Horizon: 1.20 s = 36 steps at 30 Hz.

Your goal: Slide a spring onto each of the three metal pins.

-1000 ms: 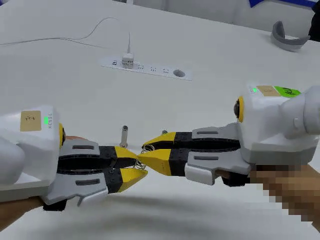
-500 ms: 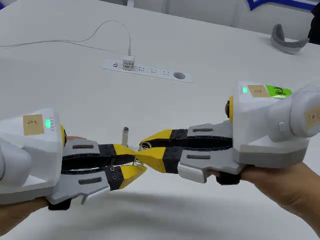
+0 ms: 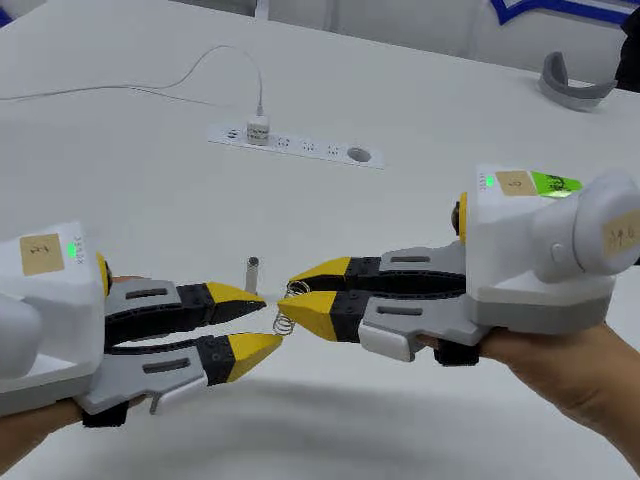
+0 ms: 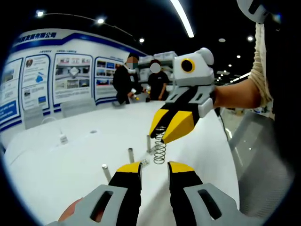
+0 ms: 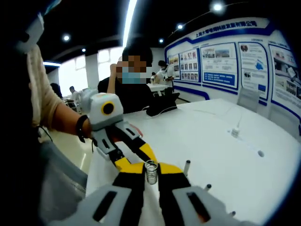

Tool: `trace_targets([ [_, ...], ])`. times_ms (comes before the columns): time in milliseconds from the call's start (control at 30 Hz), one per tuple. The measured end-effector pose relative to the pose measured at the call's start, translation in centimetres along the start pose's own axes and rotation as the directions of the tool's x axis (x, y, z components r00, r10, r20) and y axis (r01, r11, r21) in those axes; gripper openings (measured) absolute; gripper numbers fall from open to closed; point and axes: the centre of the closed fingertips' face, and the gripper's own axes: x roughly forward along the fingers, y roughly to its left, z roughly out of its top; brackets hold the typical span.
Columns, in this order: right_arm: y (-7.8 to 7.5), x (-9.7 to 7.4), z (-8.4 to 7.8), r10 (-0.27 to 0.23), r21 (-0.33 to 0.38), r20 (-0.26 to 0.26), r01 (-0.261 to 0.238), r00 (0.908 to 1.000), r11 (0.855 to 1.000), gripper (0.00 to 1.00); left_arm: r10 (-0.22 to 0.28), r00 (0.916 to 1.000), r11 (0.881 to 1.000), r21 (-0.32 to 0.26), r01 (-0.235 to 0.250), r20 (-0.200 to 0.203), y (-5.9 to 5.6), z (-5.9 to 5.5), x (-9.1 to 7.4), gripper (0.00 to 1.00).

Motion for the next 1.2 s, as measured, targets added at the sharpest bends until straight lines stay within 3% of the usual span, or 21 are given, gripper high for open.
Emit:
trace_targets([
  [400, -1.3, 0.1, 0.5, -0.029, -0.011, 0.007, 0.029, 0.9996, 1.0, 0.12, 0.07, 0.997, 0.997, -0.04, -0.072, -0.032, 0.6, -1.5, -1.5, 0.35],
  [767, -3.3, 0.4, 1.5, -0.071, -0.025, 0.017, 0.072, 0.9973, 0.997, 0.12, 0.119, 0.992, 0.992, -0.046, -0.121, -0.043, 1.1, -1.8, -1.9, 0.5],
  [933, -4.5, 1.0, 2.4, -0.102, -0.022, 0.035, 0.103, 0.9941, 0.994, 0.12, 0.132, 0.9902, 0.99, -0.048, -0.134, -0.046, 1.2, -2.0, -2.0, 0.52],
  [1200, -6.1, 3.0, 2.5, -0.129, -0.016, 0.034, 0.129, 0.9911, 0.991, 0.12, 0.145, 0.9881, 0.987, -0.058, -0.148, -0.052, 1.2, -2.5, -2.2, 0.56],
])
